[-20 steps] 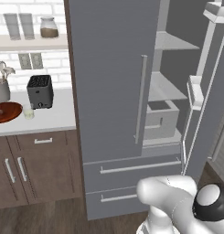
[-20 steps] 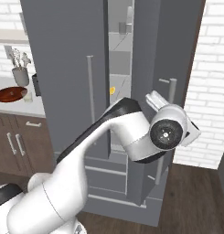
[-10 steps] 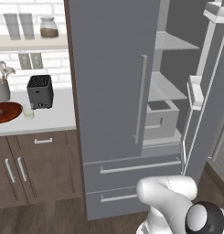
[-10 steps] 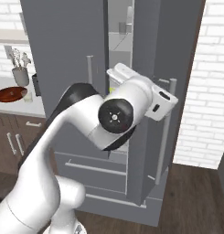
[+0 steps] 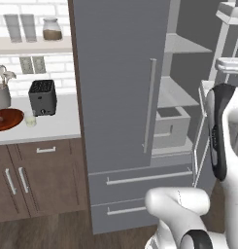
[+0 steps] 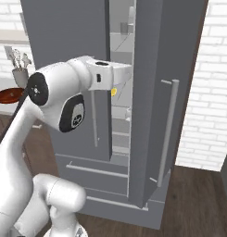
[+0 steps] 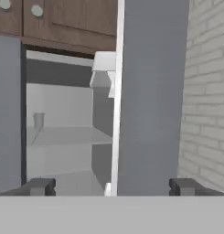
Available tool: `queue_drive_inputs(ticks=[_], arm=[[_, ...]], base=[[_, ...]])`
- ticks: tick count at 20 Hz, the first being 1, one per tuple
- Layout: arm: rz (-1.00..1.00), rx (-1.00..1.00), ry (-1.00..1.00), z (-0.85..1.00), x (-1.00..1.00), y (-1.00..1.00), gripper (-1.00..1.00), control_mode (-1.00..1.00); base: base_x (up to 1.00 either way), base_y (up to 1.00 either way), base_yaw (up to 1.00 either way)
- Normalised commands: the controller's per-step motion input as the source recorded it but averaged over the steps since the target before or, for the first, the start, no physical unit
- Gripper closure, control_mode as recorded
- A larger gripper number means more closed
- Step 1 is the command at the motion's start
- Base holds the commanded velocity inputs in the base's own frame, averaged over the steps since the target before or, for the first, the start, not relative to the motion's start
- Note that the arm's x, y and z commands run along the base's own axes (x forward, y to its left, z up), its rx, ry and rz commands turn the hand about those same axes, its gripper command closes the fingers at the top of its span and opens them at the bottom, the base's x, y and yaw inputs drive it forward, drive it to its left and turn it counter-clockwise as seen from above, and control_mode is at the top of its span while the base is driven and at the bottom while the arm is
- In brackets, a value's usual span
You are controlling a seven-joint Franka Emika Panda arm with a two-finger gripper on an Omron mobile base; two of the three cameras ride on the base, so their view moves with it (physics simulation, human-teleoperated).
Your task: Grab a lemon wedge from the fridge and one ice cube from the ice bowl, and put them in the glass of lemonade.
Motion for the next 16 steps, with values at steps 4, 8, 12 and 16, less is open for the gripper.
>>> queue_drive_inputs(ticks=[4, 8, 12, 16], arm=[[-0.16, -0.6, 0.39, 0.03, 0.7, 0.96, -1.0, -1.0], [-0.07, -0.38, 0.36, 0.3, 0.06, 0.33, -1.0, -1.0], [0.02, -0.26, 0.29, 0.24, -0.07, 0.02, -1.0, -1.0], [0.0, -0.31, 0.23, -0.02, 0.2, -0.1, -1.0, -1.0]], base=[[0.0, 0.0, 0.0], [0.0, 0.0, 0.0], [0.0, 0.0, 0.0], [0.0, 0.0, 0.0]])
